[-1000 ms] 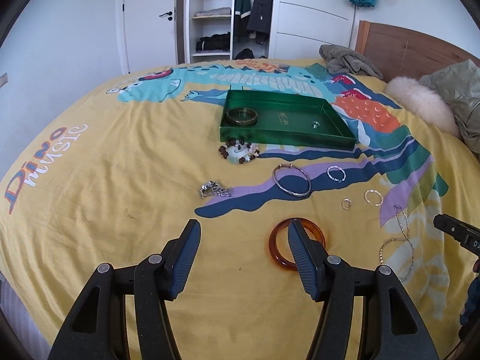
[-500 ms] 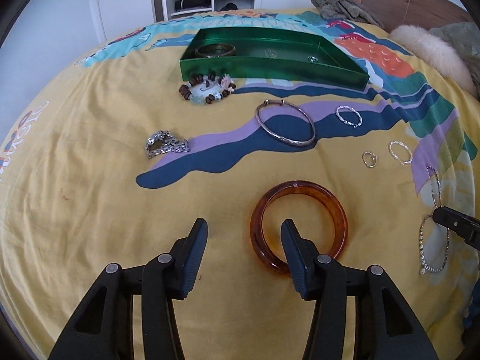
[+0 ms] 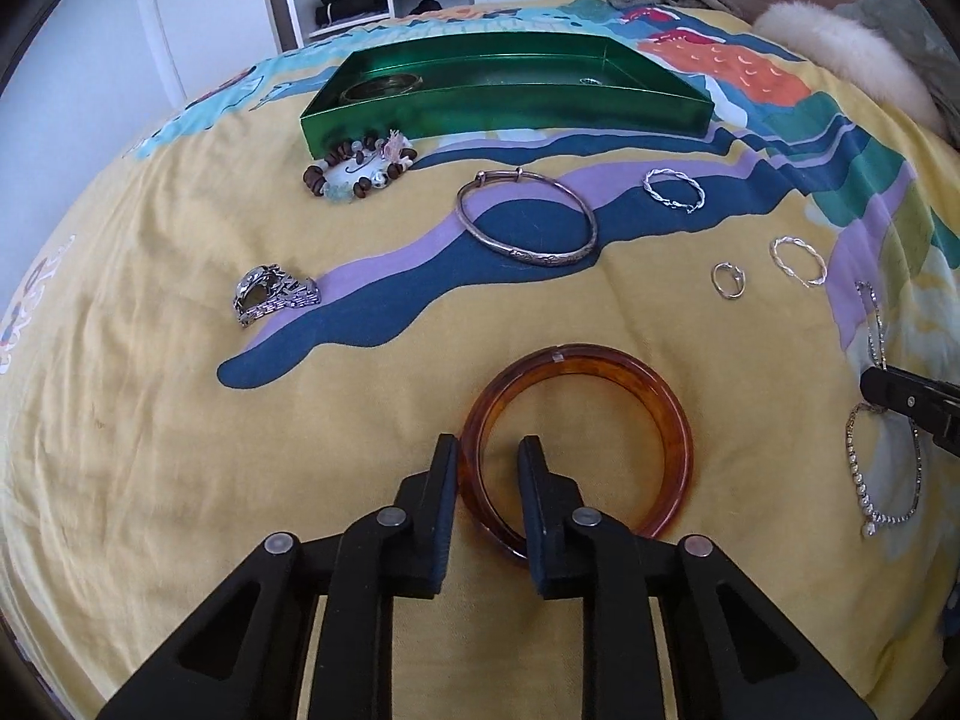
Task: Organize jewelry
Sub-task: 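Grasp the amber bangle with the left tool while the right tool grasps the rhinestone necklace, then carry the amber bangle and necklace into the green tray and release them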
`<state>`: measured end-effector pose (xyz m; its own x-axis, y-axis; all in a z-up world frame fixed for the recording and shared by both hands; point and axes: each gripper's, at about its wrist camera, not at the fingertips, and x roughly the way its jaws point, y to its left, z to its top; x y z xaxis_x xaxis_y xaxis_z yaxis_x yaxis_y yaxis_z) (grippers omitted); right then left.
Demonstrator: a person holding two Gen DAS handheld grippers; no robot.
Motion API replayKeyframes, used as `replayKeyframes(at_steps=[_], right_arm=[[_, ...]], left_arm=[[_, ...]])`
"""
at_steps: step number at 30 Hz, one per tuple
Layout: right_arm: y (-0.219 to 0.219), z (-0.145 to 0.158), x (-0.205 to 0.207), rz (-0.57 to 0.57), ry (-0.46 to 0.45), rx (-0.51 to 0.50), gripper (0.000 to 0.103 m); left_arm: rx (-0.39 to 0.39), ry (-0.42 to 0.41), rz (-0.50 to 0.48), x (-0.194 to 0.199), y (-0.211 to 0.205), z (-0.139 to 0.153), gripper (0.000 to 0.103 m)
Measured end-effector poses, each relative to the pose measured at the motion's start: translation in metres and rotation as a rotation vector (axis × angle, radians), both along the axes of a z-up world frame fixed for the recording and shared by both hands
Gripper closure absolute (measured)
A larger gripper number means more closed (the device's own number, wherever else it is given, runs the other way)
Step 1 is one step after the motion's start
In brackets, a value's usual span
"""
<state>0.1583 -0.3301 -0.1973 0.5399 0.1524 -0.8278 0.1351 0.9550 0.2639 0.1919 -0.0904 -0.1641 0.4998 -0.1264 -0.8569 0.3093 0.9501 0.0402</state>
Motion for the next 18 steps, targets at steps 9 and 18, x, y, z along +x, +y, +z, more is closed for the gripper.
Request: replayKeyframes(at_steps=[9, 18], right_arm=[[0.003, 0.010, -0.021, 0.017, -0.025, -0.003, 0.099], [0.010, 0.037, -0.061, 0.028, -0.093, -0.005, 0.099]], left_arm=[[-0.008, -0.008, 0.007, -0.015, 0.003, 0.010, 0.092], [-0.015, -0.063, -0.001, -0.049, 0.009, 0.039, 0.093]])
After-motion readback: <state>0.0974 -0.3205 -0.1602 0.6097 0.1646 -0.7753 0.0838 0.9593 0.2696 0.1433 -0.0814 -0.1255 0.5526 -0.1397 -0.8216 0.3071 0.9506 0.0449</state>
